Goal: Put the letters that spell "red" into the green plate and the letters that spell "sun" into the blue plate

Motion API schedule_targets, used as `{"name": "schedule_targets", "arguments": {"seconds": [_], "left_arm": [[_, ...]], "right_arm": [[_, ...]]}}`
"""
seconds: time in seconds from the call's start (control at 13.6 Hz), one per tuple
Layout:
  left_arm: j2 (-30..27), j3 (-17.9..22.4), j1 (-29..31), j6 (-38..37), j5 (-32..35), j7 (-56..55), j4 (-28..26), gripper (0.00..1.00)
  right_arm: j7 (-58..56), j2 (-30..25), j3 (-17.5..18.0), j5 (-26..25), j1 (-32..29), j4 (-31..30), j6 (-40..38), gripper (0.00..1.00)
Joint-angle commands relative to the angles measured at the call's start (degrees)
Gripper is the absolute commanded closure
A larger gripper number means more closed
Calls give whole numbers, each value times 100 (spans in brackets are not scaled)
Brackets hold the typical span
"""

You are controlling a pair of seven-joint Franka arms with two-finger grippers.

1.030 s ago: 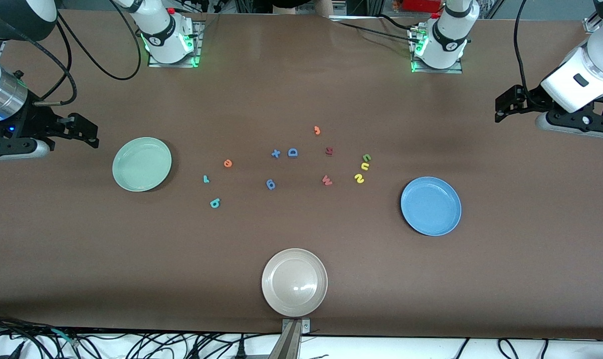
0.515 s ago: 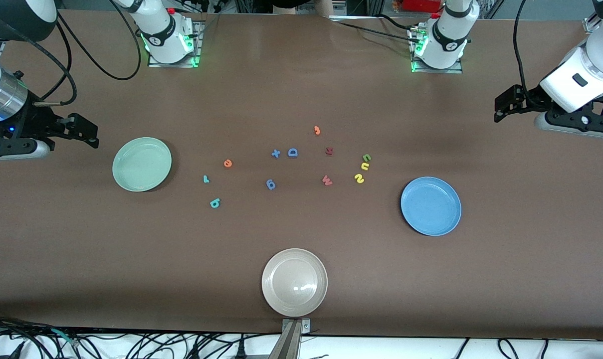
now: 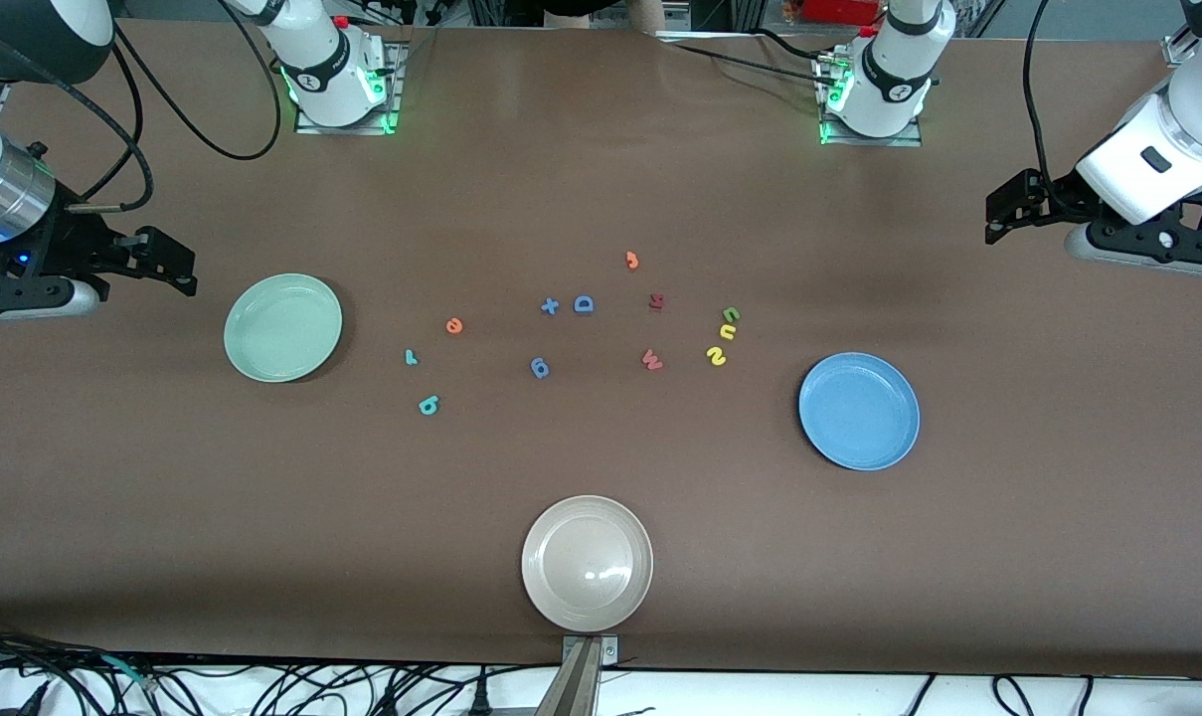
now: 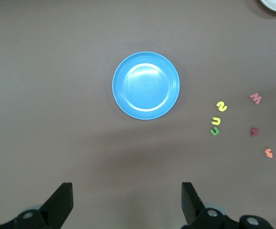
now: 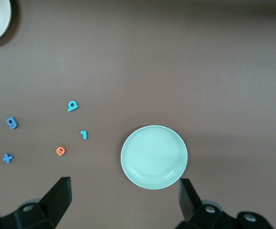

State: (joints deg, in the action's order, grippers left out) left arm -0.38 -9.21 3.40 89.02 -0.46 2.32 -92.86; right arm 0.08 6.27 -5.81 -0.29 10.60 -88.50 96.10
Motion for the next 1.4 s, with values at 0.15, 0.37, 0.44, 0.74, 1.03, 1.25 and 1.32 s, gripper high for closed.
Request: {"name": "schedule_targets", "arguments": {"seconds": [0.15, 0.37, 0.44, 0.74, 1.03, 1.25, 1.32], "left_arm": [[-58, -55, 29, -61, 152, -30, 5, 0], [-58, -55, 20, -69, 152, -38, 14, 0], [-58, -55, 20, -69, 152, -38, 5, 0], [-58, -63, 20, -61, 152, -38, 5, 0], [-58, -63, 20, -61, 152, -38, 5, 0], [-58, -63, 20, -61, 152, -38, 14, 0], [-58, -63, 11, -61, 152, -38, 14, 0]], "right_arm": [[19, -47, 10, 20, -31, -26, -39, 0], [19, -47, 10, 20, -40, -35, -39, 0], [19, -47, 10, 20, -40, -35, -39, 0], [19, -47, 10, 20, -40, -97, -47, 0], [19, -47, 10, 20, -40, -105, -47, 0], [19, -47, 10, 20, -40, -106, -47, 0], [19, -47, 10, 20, -40, -106, -47, 0]]}}
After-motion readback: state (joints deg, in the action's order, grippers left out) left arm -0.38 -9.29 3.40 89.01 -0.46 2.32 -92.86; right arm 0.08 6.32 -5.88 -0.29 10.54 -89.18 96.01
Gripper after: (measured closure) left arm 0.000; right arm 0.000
